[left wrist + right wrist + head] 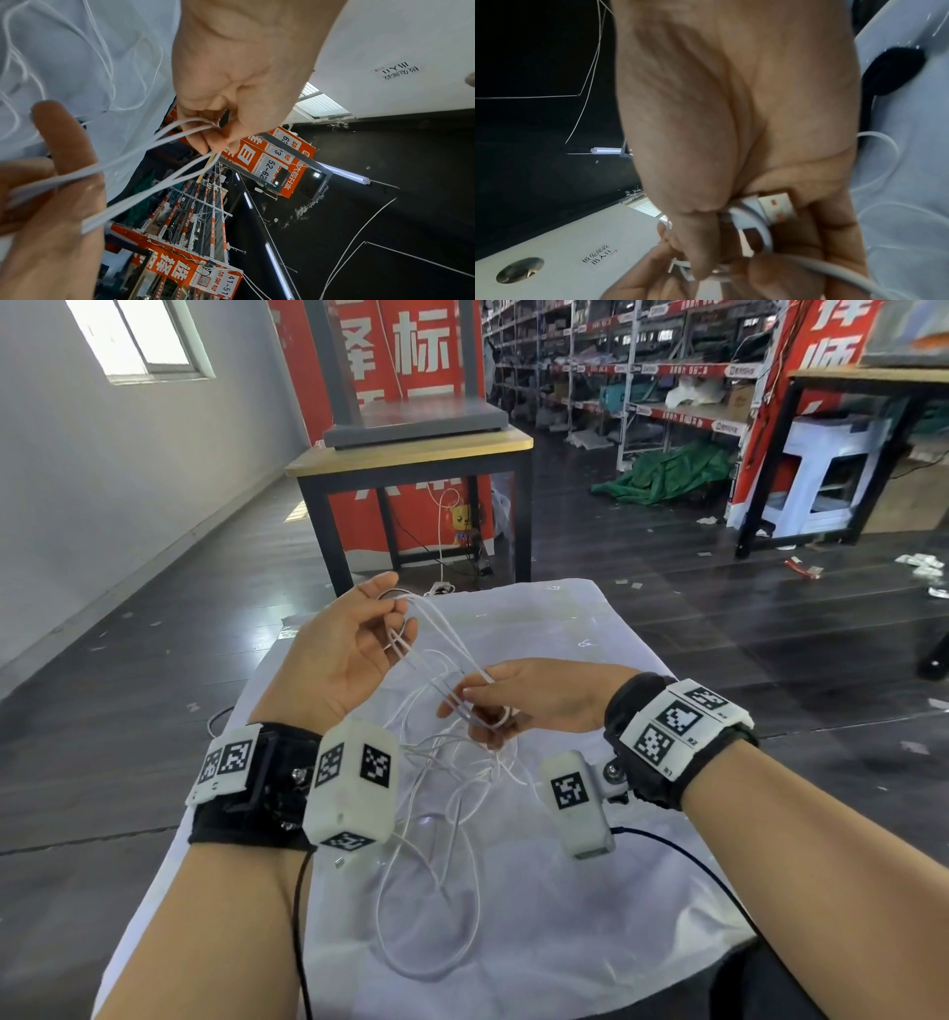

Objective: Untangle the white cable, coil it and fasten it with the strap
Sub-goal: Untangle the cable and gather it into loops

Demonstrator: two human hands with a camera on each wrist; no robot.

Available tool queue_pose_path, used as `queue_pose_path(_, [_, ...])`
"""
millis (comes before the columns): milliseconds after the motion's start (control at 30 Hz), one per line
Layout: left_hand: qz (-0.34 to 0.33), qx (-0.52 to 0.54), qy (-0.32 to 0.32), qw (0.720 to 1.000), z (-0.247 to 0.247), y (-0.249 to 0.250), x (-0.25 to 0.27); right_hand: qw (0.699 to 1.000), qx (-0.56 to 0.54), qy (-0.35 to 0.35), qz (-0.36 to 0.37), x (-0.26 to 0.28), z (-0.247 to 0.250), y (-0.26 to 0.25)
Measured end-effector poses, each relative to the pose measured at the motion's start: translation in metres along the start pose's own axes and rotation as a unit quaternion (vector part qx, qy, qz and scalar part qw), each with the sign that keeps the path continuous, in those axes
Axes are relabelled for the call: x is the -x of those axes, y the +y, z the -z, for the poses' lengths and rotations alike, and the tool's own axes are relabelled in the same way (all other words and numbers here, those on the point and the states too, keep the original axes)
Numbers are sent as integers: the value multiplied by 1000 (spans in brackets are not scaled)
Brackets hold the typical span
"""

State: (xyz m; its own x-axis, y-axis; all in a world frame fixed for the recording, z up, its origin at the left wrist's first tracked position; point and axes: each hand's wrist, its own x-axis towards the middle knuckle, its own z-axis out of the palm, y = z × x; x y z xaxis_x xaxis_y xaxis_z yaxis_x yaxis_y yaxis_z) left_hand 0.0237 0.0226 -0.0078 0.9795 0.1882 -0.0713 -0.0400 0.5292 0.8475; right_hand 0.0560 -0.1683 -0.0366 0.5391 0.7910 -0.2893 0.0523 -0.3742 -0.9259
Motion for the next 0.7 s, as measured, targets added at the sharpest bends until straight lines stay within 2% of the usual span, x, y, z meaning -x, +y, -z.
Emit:
queue_pose_path(133, [-31,-41,41,998,2,-5,-5,1000,4,-30,6,-3,0,-2])
queue_pose_path(267, [-80,-133,68,986,5,-7,-6,988,-117,94,36,-10,1,1])
queue_pose_path(333, [-97,-223,78,967,7,-10,-6,973,-163,153,51,-10,3,0])
queue_pose_path(400, [-97,-327,56,938,4,-15,-4,958,-198,194,73,-9,4,-5])
queue_pose_path(467, [-62,-447,-31,892,-3,-22,2,949,-206,217,96,-8,5,-9])
queue_pose_path(567, [-18,-601,-182,778,-16,-33,12,942,-197,242,123,-9,5,-15])
queue_pose_path(633, [-44,-660,-232,713,-22,-35,13,940,-177,261,132,-10,5,-18])
queue_pose_path(700, [-63,-699,-251,667,-26,-32,13,938,-152,284,129,-7,5,-21])
